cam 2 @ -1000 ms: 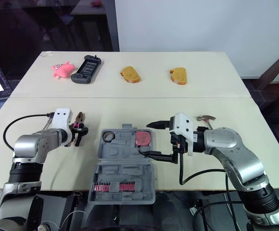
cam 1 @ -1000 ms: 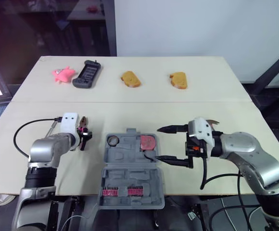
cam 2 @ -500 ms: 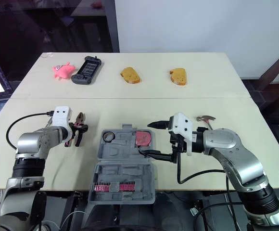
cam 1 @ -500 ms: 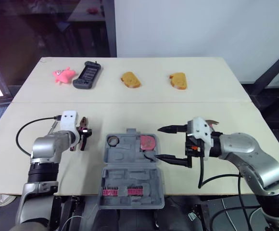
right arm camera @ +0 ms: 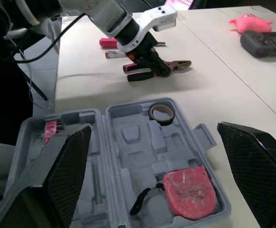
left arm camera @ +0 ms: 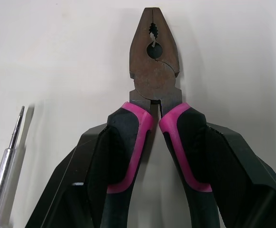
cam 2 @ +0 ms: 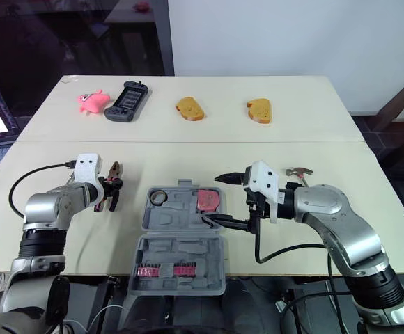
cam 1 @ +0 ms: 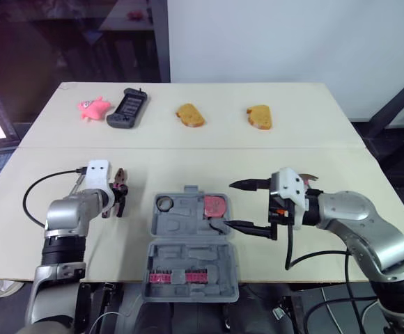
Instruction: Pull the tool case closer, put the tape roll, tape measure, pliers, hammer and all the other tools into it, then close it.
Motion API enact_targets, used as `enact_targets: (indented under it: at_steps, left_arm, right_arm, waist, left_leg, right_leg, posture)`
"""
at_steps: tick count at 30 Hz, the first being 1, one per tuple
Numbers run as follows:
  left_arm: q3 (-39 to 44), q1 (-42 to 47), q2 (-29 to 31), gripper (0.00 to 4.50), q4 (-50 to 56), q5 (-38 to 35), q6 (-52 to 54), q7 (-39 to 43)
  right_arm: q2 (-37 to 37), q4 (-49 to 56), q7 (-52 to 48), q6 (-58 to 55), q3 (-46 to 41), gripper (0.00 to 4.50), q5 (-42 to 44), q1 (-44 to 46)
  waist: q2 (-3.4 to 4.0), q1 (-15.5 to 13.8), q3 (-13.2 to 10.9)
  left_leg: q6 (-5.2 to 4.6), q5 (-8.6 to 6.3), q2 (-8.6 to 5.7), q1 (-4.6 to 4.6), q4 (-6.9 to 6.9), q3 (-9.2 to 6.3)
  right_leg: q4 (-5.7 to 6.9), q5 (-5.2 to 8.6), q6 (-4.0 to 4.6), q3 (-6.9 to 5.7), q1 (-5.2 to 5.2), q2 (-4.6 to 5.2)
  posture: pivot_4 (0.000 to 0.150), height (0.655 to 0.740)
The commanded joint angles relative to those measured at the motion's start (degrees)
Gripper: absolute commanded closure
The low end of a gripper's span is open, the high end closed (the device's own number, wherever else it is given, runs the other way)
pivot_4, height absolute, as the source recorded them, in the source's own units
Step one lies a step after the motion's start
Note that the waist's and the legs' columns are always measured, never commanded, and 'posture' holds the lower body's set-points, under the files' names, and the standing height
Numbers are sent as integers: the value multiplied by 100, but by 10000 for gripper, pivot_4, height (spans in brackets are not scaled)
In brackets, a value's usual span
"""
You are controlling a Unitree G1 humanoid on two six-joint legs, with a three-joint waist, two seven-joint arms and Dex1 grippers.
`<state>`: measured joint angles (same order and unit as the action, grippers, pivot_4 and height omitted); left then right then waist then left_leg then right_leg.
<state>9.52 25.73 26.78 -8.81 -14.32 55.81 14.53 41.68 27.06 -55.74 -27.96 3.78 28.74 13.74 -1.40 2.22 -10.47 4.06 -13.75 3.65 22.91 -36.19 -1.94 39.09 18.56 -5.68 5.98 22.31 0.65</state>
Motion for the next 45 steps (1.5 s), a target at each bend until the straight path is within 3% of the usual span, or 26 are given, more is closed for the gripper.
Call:
enact_targets:
  at_steps: [1, 4, 7, 10, 20, 30, 45]
  left_arm:
    - [-367, -62, 911, 21480, 957, -10, -410, 1050]
    - [-570, -227, 1828, 21480, 1559, -191, -528, 2051]
    - [-989, -611, 3325, 21480, 2212, -400, -1224, 4060]
    - [-1291, -562, 3910, 21480, 2449, -704, -1632, 5307]
    - [-2575, 546, 3625, 21480, 2140, -209, -2287, 6560]
    - [-2951, 990, 3176, 21480, 1732, 393, -2720, 6734]
    - [-2979, 1205, 2848, 21480, 1738, 605, -2573, 6670]
  right_arm:
    - [57, 151, 64, -100, -146, 0, 84, 153]
    - [114, 186, 84, -245, -181, 0, 116, 241]
    - [121, 271, 256, -742, 220, 0, -69, 862]
    - [-22, 110, 507, -1115, 1118, 0, -782, 1674]
    - [-1505, -1015, 584, -2058, 3556, 0, -2160, 3582]
    - [-1840, -1295, 468, -2498, 3658, 0, -2284, 3892]
    - [-2247, -1653, 501, -2558, 3633, 0, -2351, 3950]
  waist:
    - [-16, 17, -10]
    - [-39, 43, -25]
    - [-31, 69, -35]
    - [5, 92, -54]
    - [3, 30, -63]
    - [4, 32, -63]
    - [4, 42, -63]
  left_leg:
    - [16, 9, 1, 13, 1, -3]
    - [61, 35, 7, 53, 11, -8]
    - [62, 35, 6, 52, 21, -1]
    - [62, 35, 6, 50, 25, 12]
    - [60, 36, 10, 92, 5, 10]
    - [57, 36, 10, 134, 0, -2]
    - [57, 36, 10, 135, -10, -5]
  right_leg:
    - [0, 0, 0, -2, 13, 0]
    - [5, -7, 8, -6, 62, -4]
    - [-2, -6, 9, -4, 64, 0]
    - [-3, -5, 12, 3, 71, 4]
    - [7, -7, 11, 2, 110, -6]
    - [22, -8, 11, -11, 147, -5]
    - [40, -8, 11, -12, 150, -6]
  posture:
    - [1500, 7400]
    - [1500, 7400]
    - [1500, 7400]
    - [1500, 7400]
    - [1500, 7400]
    - [1500, 7400]
    - [1500, 7400]
